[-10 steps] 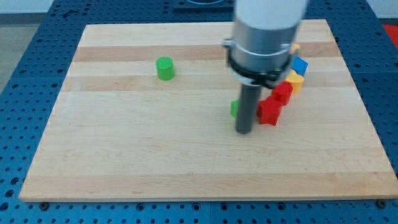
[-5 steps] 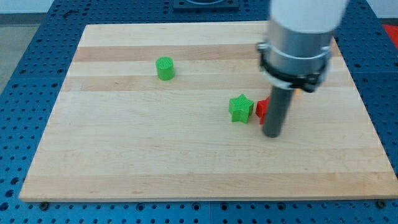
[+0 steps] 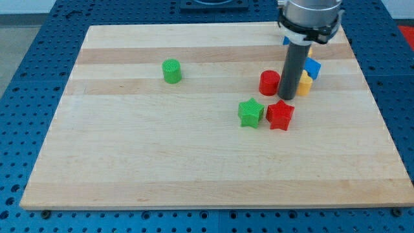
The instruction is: Push red circle to the green circle
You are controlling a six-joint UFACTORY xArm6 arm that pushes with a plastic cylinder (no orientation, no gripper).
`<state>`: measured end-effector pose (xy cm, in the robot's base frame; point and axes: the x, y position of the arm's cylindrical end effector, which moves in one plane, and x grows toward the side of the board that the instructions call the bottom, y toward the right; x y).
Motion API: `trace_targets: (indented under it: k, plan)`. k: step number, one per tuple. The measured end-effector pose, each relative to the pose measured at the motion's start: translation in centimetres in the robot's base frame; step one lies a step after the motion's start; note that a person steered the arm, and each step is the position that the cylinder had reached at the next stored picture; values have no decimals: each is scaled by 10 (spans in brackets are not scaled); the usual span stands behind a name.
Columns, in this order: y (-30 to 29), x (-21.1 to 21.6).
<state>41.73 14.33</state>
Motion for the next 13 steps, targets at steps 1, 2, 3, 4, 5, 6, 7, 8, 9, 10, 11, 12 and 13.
trace_targets:
  k: [1,2,3,4,5,6,7,8,9,10,11,12,13]
  plan:
    - [4,-3]
    - [-27,-14]
    - [-72,-16]
    - [-111,-16]
    - [-101,-16]
    - [-73,-16]
    - [-65,-25]
    - [-71,-40]
    - [-75,-50]
    - [-89,-56]
    - [-110,-58]
    - [-111,-68]
    - [-113,-78]
